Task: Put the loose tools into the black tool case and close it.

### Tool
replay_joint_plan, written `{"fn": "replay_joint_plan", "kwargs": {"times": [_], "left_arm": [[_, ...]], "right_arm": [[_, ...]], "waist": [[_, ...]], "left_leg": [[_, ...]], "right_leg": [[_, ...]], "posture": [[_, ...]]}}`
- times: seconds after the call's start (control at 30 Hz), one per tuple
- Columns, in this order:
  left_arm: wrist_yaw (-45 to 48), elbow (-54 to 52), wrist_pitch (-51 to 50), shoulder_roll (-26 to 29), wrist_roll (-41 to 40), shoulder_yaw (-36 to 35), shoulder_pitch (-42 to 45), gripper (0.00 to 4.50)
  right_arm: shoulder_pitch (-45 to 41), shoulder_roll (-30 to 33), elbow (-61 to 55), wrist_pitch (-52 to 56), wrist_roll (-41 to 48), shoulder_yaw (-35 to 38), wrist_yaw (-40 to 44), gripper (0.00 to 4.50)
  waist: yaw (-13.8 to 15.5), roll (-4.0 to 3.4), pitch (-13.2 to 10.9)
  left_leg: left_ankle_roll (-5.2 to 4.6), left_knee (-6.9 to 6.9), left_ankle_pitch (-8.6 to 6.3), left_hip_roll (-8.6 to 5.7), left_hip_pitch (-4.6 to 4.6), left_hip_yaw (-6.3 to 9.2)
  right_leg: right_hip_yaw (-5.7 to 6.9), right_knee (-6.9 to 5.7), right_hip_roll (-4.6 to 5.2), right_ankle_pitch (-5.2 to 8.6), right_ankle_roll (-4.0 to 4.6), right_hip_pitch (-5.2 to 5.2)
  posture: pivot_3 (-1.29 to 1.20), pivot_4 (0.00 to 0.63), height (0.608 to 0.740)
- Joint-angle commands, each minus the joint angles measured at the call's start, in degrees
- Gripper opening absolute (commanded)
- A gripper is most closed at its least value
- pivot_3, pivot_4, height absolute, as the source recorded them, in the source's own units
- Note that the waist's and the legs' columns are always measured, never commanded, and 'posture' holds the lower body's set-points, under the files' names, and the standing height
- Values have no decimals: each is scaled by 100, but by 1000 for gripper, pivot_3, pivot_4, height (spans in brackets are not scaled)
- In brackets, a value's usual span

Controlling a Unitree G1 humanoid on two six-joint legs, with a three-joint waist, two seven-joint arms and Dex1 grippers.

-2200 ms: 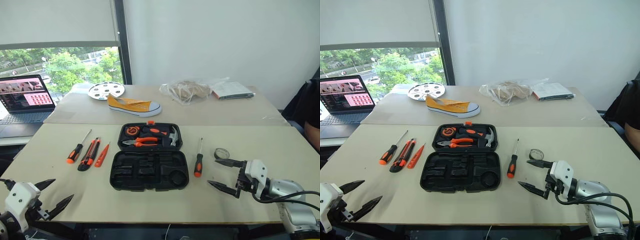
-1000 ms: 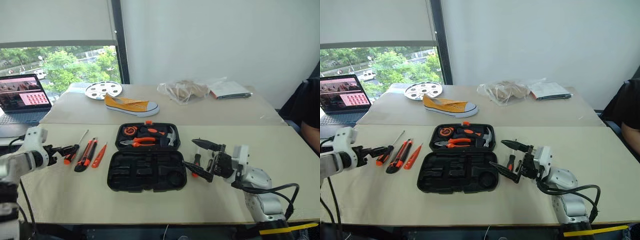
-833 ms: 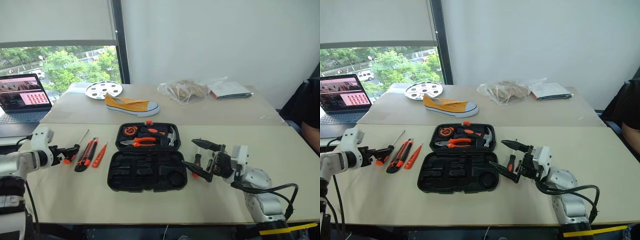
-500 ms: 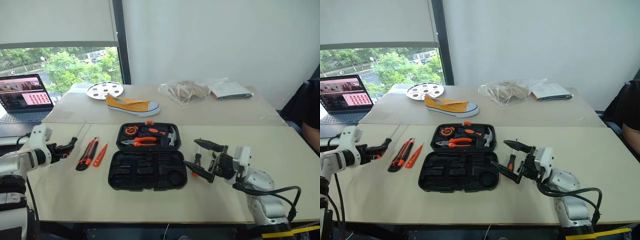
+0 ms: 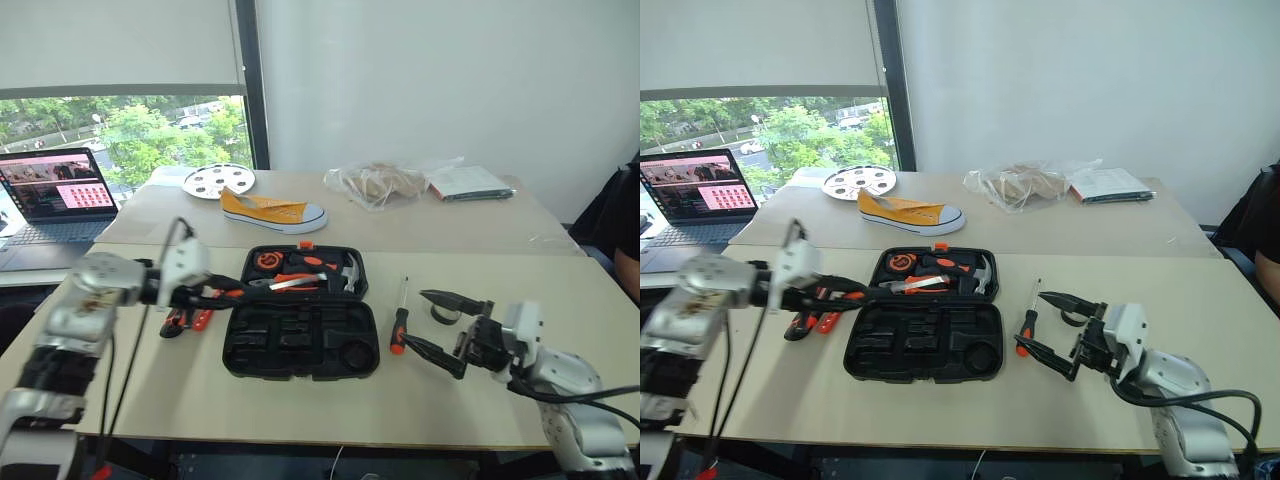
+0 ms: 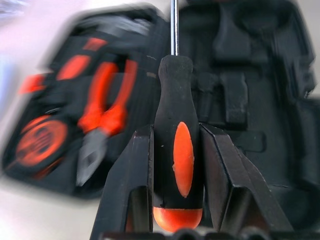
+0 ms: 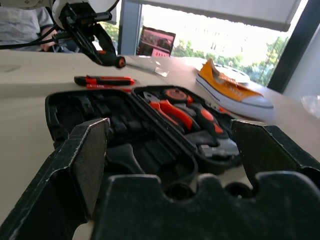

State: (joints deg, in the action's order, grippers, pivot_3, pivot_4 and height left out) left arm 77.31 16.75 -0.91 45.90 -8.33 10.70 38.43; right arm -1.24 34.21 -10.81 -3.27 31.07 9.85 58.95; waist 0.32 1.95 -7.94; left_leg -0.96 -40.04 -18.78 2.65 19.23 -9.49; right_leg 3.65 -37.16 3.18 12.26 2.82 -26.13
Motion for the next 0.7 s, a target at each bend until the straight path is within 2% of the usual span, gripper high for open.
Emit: {"fn": "replay_joint_plan", "kwargs": {"times": [0.03,0.27,0.53,0.6,0.7], "left_arm": [[-239,574,646,-162,757,386,403,849],[-464,1278,862,-497,1324,678,739,849],[-197,1156,808,-504,1463,806,666,849],[-228,1071,670,-527,1372,715,638,1858],[-410,994,664,-778,968,371,685,2863]], "right_arm": [[143,32,-485,82,164,170,-99,4500],[408,-44,-823,125,140,185,-356,4500],[518,-57,-915,97,150,203,-476,4500],[505,-58,-900,91,148,199,-486,4500],[460,-58,-856,89,144,181,-486,4500]], "waist": [[-33,1,0],[-31,2,-1],[-15,2,-1],[-15,1,-1],[-5,1,0]], "left_leg": [[0,1,0,1,2,7],[-13,-2,-4,8,3,23],[-31,-12,-14,4,3,20],[-32,-12,-14,5,3,21],[-32,-12,-14,5,3,22]], "right_leg": [[-3,0,-3,0,0,0],[-2,5,2,0,-3,-2],[2,6,12,0,-15,0],[2,5,11,1,-15,0],[5,6,12,1,-16,0]], "posture": [[0,150,740],[0,150,740],[0,150,740],[0,150,740],[0,150,740]]}}
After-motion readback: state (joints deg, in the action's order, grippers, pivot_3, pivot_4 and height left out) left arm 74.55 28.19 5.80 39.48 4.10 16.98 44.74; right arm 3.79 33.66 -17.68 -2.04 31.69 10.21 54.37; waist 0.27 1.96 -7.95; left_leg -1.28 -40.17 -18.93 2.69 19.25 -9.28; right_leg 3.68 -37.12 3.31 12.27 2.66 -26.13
